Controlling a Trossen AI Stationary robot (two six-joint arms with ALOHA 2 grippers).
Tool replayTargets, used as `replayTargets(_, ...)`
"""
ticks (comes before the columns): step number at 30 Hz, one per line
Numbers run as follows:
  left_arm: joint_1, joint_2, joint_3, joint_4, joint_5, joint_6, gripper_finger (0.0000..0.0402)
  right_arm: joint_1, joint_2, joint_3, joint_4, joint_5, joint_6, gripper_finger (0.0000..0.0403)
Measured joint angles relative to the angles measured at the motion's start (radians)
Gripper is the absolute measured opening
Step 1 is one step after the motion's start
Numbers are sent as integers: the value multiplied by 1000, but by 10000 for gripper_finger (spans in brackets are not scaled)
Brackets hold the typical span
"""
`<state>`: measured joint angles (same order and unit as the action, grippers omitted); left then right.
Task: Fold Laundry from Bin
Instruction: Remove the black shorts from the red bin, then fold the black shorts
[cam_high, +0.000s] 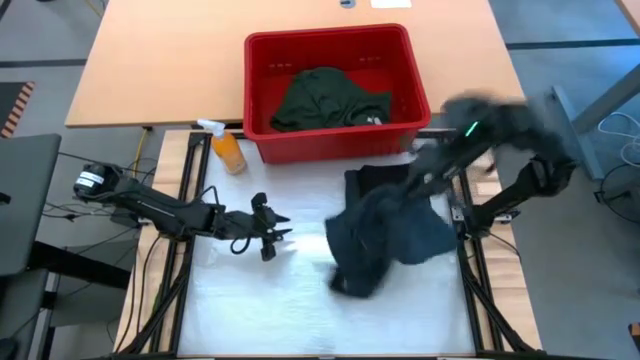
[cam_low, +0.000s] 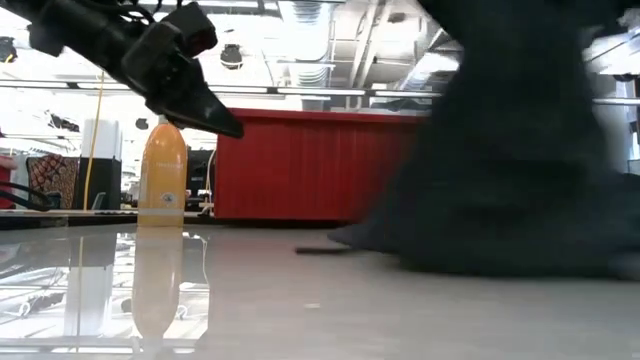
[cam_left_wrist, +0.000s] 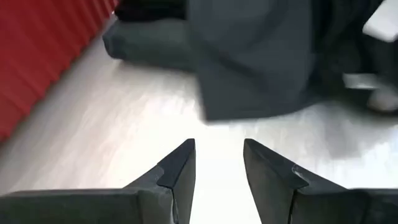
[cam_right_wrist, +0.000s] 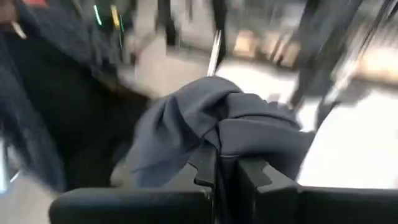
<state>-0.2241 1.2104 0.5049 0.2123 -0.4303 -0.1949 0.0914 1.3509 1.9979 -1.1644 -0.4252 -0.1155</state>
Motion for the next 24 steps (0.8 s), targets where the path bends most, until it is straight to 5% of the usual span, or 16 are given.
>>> replayTargets(5,-71,1,0,14,-80,-71,125,144,-138,-460,162,106,206,41)
replayTargets(8,-118,34,0,179,-45,-102,125,222,-258,-729,339,213,345,41)
replayTargets(12,-183,209,7,519,5,-69,125,298,-399,-1016,526,426,515,41)
replayTargets(16,-193,436,103,664,27,-54,125,389,-527,-1196,547,527,731,41)
replayTargets(20,-164,616,309,600,161,9,125,490,-601,-1295,518,562,911,41)
replayTargets(24,-142,736,580,307,308,258,125,559,-646,-1320,445,670,980,43)
